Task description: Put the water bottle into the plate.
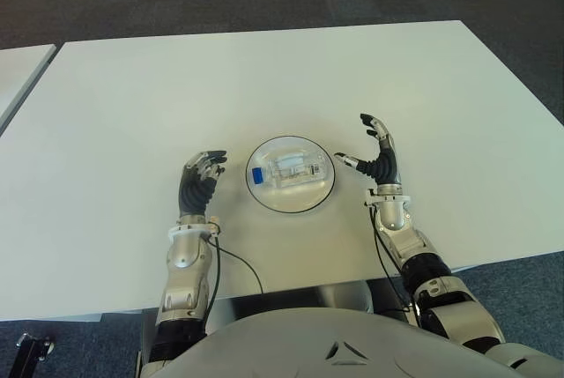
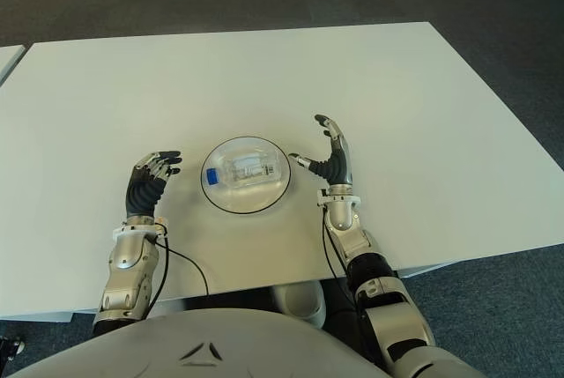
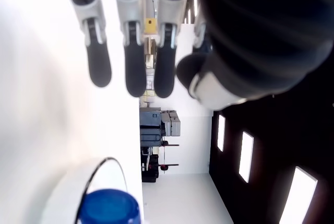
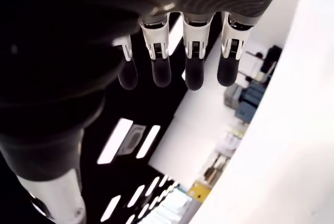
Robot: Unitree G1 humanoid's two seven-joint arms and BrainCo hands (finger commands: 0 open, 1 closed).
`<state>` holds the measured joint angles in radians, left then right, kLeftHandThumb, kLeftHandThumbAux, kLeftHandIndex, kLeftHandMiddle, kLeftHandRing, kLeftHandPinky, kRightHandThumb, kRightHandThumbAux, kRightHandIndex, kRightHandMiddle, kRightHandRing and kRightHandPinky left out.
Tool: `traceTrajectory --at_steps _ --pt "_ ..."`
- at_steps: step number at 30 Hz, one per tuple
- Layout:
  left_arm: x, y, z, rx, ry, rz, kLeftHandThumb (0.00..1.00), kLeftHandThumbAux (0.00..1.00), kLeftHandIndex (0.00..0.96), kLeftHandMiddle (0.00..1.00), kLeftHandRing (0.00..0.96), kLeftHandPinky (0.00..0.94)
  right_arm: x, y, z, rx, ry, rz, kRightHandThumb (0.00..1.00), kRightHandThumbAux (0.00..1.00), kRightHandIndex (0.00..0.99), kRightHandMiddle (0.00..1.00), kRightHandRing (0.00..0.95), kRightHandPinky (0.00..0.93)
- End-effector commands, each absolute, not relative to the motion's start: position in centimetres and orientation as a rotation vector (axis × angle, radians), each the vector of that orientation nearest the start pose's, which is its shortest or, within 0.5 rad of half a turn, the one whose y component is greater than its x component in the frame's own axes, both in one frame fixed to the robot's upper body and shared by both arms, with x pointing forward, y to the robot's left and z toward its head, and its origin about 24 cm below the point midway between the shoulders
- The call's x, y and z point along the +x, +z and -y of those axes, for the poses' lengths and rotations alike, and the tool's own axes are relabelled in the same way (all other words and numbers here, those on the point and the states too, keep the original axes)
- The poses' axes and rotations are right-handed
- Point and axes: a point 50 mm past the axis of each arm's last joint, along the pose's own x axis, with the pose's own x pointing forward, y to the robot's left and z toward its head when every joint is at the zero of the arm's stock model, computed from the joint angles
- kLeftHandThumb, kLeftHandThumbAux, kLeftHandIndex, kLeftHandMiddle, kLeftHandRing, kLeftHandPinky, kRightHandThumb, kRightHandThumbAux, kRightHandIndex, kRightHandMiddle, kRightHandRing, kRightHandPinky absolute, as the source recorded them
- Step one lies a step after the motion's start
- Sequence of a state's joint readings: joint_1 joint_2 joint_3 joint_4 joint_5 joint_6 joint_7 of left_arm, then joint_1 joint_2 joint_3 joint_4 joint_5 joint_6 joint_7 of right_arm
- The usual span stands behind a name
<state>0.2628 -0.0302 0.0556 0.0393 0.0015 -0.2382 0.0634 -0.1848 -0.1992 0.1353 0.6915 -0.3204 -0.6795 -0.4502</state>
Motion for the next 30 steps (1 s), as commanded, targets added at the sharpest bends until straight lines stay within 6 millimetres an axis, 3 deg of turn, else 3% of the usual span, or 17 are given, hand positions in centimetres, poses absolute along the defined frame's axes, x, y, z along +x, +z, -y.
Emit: traceTrajectory --at_steps 1,7,12,15,18,30 --pt "18.9 -0.3 -17.6 0.002 0.183 -0.072 0.702 0.72 0.412 0.339 0.333 0.354 25.0 -1.2 17.5 -0.369 -0.1 0.178 0.48 0.961 0.252 0.307 0.258 0.283" --pt "19.0 -0.4 -17.6 -0.009 0.178 -0.073 0.704 0.72 0.412 0.337 0.333 0.36 24.3 -2.2 17.8 -0.287 -0.083 0.095 0.556 0.968 0.306 0.345 0.302 0.327" --pt "19.0 -0.4 -17.7 -0.014 0.175 -0.073 0.704 0.721 0.412 0.335 0.334 0.364 23.7 -2.8 17.4 -0.232 -0.077 0.05 0.535 0.967 0.33 0.361 0.33 0.362" --pt "19.0 -0.5 -17.7 -0.013 0.174 -0.072 0.705 0.721 0.412 0.336 0.335 0.368 23.5 -2.9 17.1 -0.207 -0.077 0.035 0.649 0.812 0.385 0.372 0.348 0.378" --pt "19.1 -0.5 -17.7 -0.009 0.173 -0.07 0.705 0.721 0.412 0.339 0.338 0.373 23.3 -3.1 17.1 -0.188 -0.087 0.014 0.685 0.761 0.404 0.378 0.356 0.381" --pt "19.2 -0.6 -17.7 -0.012 0.163 -0.069 0.705 0.72 0.412 0.34 0.339 0.361 22.9 -3.5 16.7 -0.18 -0.119 -0.058 0.704 0.734 0.421 0.411 0.383 0.401"
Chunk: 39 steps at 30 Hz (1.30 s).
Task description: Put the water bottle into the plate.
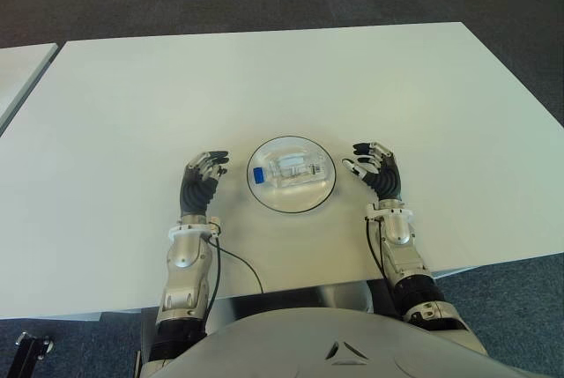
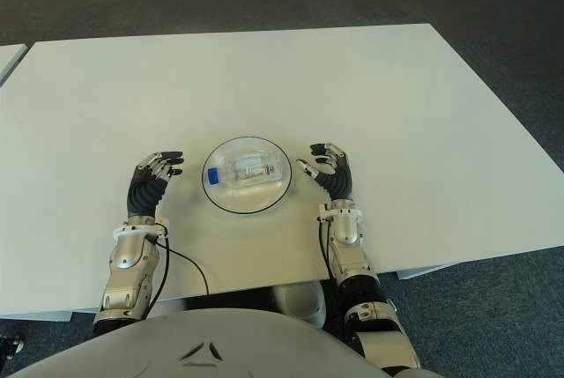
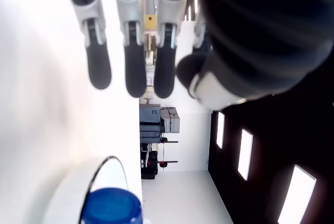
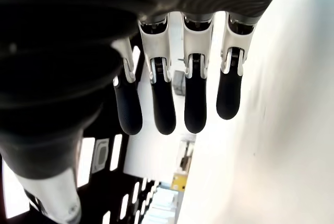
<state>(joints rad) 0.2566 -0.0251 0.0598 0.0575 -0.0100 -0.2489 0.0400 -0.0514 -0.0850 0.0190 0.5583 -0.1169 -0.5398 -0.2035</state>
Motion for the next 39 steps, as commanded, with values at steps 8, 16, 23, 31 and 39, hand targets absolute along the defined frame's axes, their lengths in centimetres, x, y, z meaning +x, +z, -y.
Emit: traceTrajectory --at_steps 8,16,23,31,39 --pt "19.2 -0.62 -17.71 -0.001 0.161 -0.07 0.704 0.72 0.411 0.341 0.337 0.358 22.62 -3.68 16.76 -0.161 -0.102 -0.057 0.705 0.733 0.425 0.439 0.41 0.434" --pt "19.2 -0.66 -17.74 -0.001 0.162 -0.075 0.703 0.72 0.411 0.345 0.338 0.359 22.56 -3.77 16.98 -0.123 -0.095 -0.044 0.707 0.733 0.425 0.44 0.407 0.421" --pt "19.26 -0.68 -17.74 0.0 0.162 -0.076 0.704 0.72 0.411 0.347 0.343 0.368 22.6 -3.8 17.17 -0.112 -0.11 -0.039 0.709 0.734 0.425 0.435 0.402 0.418" --pt "19.35 -0.66 -17.75 0.007 0.161 -0.076 0.704 0.721 0.411 0.346 0.35 0.369 22.69 -3.6 17.12 -0.125 -0.125 -0.037 0.708 0.734 0.426 0.441 0.409 0.437" --pt "19.4 -0.61 -17.76 0.018 0.157 -0.075 0.704 0.722 0.41 0.345 0.35 0.361 22.76 -3.41 17.12 -0.138 -0.128 -0.046 0.707 0.734 0.426 0.439 0.404 0.418"
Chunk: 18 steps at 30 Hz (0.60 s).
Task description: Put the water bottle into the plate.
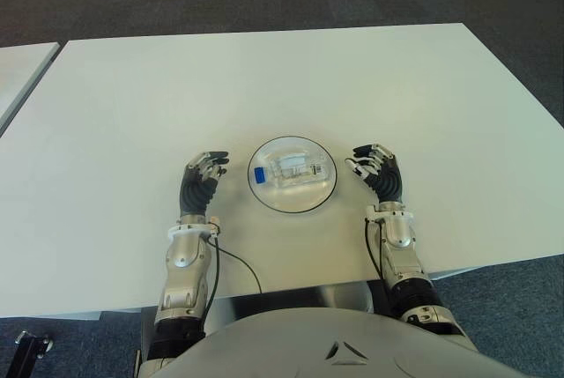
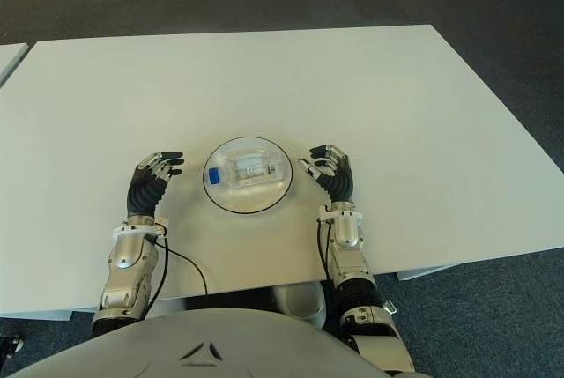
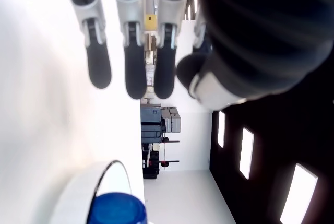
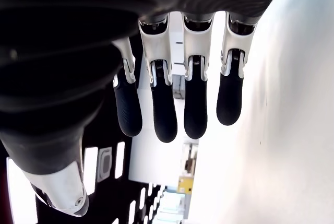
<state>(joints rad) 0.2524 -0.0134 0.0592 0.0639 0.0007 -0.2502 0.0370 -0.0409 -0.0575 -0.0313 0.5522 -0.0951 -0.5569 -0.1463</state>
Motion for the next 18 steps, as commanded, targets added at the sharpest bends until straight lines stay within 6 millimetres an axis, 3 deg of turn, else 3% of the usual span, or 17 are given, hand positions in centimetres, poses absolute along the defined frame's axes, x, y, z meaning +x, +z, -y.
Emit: traceTrajectory --at_steps 1,18 --pt "19.4 -0.61 -17.76 0.019 0.157 -0.075 0.704 0.722 0.41 0.345 0.35 0.361 22.77 -3.4 17.12 -0.139 -0.129 -0.047 0.707 0.734 0.426 0.439 0.403 0.417" --pt "19.56 -0.62 -17.89 0.019 0.152 -0.069 0.704 0.721 0.411 0.346 0.344 0.361 22.82 -3.26 16.9 -0.14 -0.129 -0.051 0.708 0.734 0.426 0.44 0.401 0.413"
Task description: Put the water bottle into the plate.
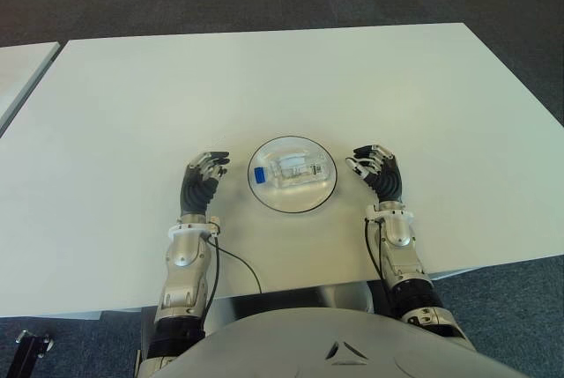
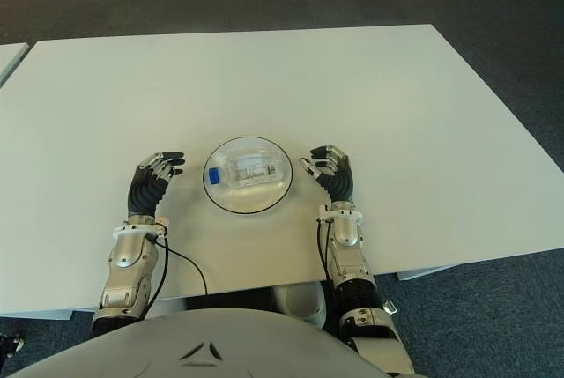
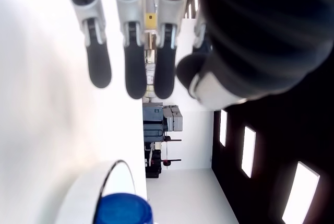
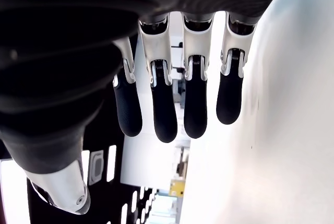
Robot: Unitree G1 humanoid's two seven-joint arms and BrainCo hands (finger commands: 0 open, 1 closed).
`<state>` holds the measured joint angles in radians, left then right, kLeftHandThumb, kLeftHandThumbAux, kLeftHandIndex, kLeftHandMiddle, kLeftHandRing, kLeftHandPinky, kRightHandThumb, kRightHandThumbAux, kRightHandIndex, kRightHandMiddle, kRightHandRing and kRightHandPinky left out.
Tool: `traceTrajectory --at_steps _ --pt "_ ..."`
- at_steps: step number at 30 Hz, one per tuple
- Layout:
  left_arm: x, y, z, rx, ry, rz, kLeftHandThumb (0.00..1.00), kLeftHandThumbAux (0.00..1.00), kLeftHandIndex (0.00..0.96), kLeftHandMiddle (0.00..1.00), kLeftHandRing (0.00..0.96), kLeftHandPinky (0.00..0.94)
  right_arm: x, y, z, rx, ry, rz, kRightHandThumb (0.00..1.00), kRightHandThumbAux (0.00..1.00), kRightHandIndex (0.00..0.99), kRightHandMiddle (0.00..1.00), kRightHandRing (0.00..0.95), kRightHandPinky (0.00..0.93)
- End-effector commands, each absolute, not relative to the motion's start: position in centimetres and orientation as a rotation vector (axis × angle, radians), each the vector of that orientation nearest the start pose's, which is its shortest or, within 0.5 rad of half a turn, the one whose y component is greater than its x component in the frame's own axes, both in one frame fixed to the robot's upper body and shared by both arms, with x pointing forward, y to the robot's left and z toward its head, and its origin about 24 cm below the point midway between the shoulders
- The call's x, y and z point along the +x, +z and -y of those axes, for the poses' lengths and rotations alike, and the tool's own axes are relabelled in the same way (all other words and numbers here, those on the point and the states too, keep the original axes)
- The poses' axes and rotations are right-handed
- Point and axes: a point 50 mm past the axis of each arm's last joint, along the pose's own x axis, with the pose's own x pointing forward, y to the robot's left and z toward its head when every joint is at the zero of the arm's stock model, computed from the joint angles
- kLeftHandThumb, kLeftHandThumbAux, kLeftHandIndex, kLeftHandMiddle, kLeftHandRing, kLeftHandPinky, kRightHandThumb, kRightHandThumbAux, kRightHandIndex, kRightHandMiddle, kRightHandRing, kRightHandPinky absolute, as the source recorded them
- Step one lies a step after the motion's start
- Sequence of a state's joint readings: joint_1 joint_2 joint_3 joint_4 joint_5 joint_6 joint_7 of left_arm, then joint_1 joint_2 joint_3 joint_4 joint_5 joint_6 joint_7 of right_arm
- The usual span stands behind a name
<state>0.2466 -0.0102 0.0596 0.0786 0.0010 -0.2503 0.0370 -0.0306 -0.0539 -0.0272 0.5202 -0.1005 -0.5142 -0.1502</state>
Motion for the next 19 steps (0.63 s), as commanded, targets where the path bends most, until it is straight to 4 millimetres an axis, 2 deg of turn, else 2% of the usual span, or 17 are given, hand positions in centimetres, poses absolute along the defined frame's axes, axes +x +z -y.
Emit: traceTrajectory --at_steps 1,19 --pt "19.55 -0.62 -17.9 0.019 0.152 -0.069 0.704 0.721 0.411 0.346 0.344 0.361 22.82 -3.26 16.89 -0.14 -0.129 -0.051 0.708 0.734 0.427 0.439 0.401 0.412" --pt "19.63 -0.66 -17.98 0.02 0.145 -0.068 0.704 0.72 0.412 0.355 0.35 0.367 22.77 -3.38 16.95 -0.132 -0.131 -0.053 0.71 0.733 0.426 0.428 0.386 0.392"
